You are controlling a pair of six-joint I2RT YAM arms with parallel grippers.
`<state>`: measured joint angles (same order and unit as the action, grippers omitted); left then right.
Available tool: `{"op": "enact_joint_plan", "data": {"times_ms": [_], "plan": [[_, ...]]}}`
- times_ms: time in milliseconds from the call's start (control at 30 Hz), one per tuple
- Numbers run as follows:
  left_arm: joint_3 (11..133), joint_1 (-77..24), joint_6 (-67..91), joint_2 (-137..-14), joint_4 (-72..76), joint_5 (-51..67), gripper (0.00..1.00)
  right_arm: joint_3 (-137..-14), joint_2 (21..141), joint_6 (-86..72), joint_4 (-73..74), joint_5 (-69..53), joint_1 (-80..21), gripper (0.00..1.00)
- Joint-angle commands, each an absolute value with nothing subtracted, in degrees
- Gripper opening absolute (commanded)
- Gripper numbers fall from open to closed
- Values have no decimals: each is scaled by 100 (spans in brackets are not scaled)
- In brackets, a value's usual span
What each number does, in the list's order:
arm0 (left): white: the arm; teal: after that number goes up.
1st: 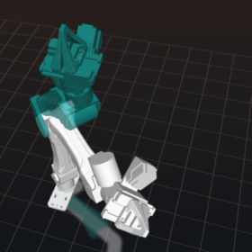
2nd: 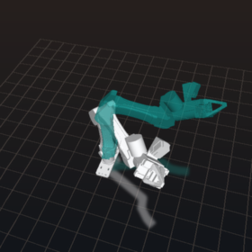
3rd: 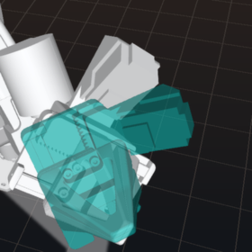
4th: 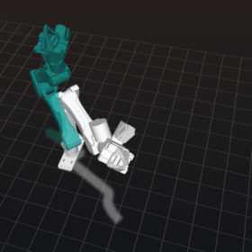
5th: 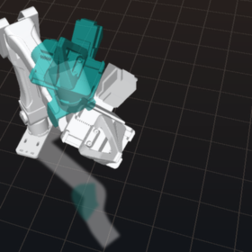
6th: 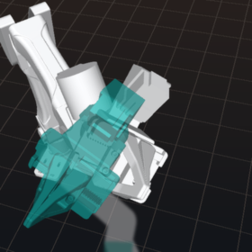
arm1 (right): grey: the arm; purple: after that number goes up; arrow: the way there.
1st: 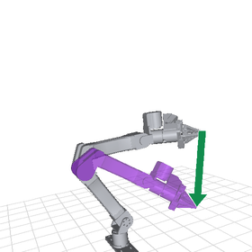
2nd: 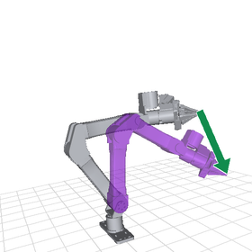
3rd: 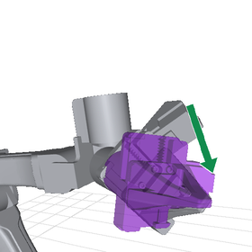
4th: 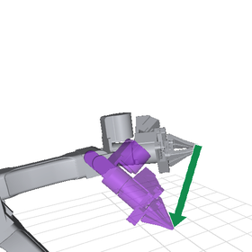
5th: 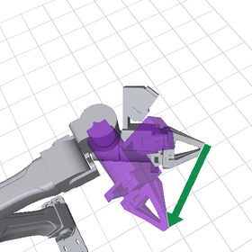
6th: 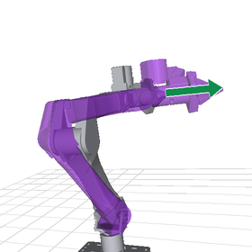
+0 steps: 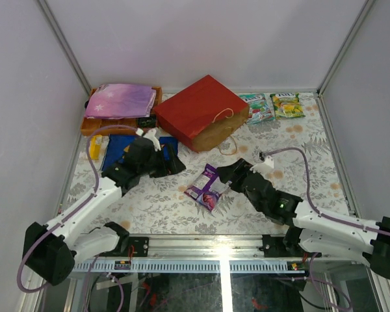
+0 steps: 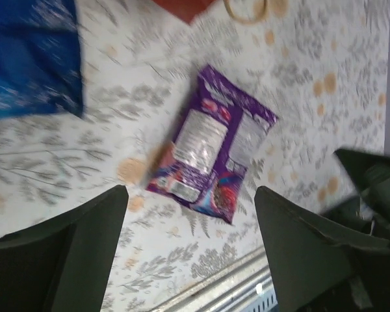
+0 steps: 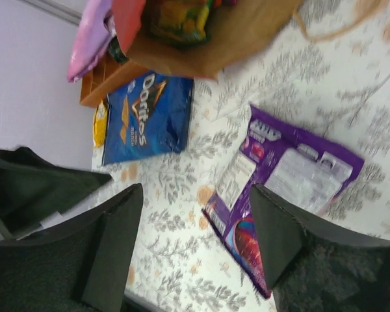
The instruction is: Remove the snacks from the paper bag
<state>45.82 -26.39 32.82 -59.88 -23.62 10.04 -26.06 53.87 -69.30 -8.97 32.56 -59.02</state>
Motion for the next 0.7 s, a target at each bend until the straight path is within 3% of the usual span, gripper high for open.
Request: {"op": "enact_joint_plan", "data": {"times_ms": [0, 167, 233, 433, 667], "plan": [[4134, -3339, 4332, -6155, -1041, 1020, 68, -3023, 5167, -5429, -629, 2846, -5238, 70], [3791, -3995, 4904, -6625, 243, 1168, 26, -3001, 6182, -5105, -1635, -55, -3701, 49], [3726, -4215, 5079, -6908, 846, 1214, 18, -3258, 6918, -4857, -1973, -887, -3478, 46], [3206, -4448, 5799, -7940, 2036, 1278, 12, -3819, 8737, -4801, -3009, -2540, -3412, 40], [2652, -4444, 6239, -8420, 2118, 1101, 9, -3228, 9497, -4978, -3622, -2358, -3376, 37]]}}
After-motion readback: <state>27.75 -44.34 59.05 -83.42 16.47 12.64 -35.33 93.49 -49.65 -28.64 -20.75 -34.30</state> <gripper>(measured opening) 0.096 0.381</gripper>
